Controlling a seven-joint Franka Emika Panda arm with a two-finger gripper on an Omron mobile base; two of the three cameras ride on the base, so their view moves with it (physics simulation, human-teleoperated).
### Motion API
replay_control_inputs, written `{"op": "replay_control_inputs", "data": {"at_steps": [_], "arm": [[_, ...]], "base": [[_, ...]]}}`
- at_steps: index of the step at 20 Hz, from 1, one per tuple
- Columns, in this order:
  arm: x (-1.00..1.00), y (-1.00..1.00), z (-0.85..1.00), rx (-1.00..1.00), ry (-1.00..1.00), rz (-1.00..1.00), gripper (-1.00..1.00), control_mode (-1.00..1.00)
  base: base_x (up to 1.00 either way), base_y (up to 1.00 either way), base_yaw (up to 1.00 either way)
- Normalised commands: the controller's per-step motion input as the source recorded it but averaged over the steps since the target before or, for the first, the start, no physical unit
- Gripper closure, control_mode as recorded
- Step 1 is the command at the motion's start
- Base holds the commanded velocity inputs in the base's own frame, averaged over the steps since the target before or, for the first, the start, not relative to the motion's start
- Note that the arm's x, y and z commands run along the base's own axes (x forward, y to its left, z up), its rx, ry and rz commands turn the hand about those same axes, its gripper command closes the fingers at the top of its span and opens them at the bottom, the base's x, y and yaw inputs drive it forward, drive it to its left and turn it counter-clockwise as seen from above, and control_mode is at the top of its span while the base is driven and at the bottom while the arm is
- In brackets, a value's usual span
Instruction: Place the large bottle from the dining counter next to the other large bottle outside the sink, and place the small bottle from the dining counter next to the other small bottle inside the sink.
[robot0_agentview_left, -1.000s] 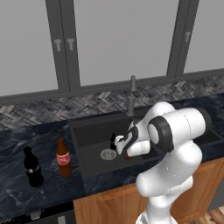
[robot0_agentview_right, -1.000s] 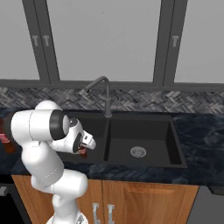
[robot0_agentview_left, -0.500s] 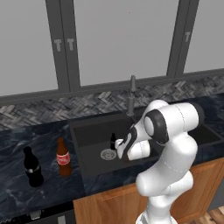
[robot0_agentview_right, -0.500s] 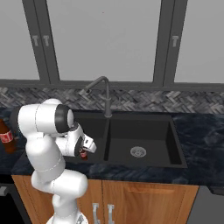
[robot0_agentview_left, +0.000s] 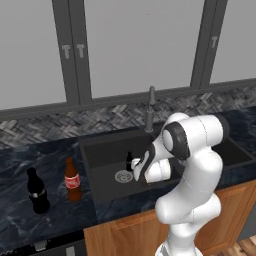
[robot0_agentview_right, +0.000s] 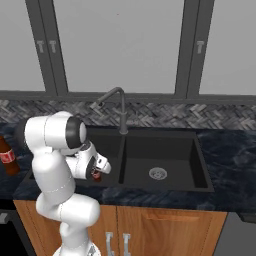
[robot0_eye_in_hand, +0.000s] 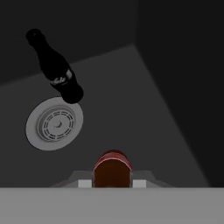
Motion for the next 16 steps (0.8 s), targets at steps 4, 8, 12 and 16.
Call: {"op": "replay_control_inputs", "data": {"at_steps": [4, 8, 12, 16], "arm": [[0.06, 0.0, -0.04, 0.0, -0.02, 0.0, 1.0, -1.0], [0.07, 0.0, -0.16, 0.0, -0.02, 0.0, 1.0, -1.0], [0.11, 0.0, -0.17, 0.0, -0.03, 0.0, 1.0, -1.0], [0.06, 0.0, -0.1, 0.0, -0.02, 0.0, 1.0, -1.0]], "base": [[0.0, 0.0, 0.0], [0.0, 0.0, 0.0], [0.0, 0.0, 0.0], [0.0, 0.0, 0.0]]}}
